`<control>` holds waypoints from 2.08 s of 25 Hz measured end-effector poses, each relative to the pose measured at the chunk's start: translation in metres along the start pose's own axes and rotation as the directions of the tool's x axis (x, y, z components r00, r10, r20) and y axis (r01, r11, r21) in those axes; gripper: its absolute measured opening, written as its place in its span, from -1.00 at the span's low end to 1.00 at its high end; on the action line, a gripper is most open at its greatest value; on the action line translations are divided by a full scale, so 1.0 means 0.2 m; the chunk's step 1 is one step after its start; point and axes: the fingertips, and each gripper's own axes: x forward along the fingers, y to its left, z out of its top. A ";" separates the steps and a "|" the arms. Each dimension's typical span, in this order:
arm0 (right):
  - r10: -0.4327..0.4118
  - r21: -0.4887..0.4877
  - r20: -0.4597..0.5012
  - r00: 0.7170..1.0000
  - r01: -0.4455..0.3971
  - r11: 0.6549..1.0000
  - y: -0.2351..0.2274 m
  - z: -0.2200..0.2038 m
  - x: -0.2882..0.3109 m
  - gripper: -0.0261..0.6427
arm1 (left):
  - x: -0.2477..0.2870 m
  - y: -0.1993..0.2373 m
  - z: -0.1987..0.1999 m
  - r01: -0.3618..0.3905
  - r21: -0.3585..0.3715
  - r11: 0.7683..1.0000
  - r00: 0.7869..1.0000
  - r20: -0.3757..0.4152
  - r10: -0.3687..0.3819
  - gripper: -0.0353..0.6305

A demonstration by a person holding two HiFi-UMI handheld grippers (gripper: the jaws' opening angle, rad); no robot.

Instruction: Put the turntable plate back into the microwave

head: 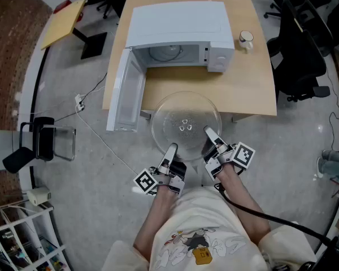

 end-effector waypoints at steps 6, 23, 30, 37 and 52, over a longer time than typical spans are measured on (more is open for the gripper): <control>0.016 -0.014 0.005 1.000 -0.016 1.000 0.04 -0.09 -0.07 -0.81 | -0.10 -0.04 -0.04 0.016 -0.008 1.000 1.000 -0.009 -0.016 -0.81; 0.033 -0.061 0.010 0.999 -0.032 0.998 0.11 -0.20 -0.07 -0.80 | -0.20 -0.10 0.01 0.038 -0.031 0.999 0.998 -0.041 -0.039 -0.81; 0.030 -0.062 -0.039 0.999 -0.032 0.998 0.11 -0.12 -0.03 -0.81 | -0.13 -0.08 0.00 0.045 -0.015 0.999 0.999 -0.007 -0.045 -0.81; 0.038 -0.053 -0.065 0.997 -0.041 0.998 0.14 -0.02 0.11 -0.81 | 0.02 -0.12 0.07 0.048 -0.012 0.999 0.999 0.013 -0.048 -0.81; 0.008 -0.035 -0.042 0.999 -0.010 0.999 0.04 0.15 0.61 -0.81 | 0.40 -0.04 0.49 0.000 -0.020 1.000 0.999 -0.037 0.000 -0.80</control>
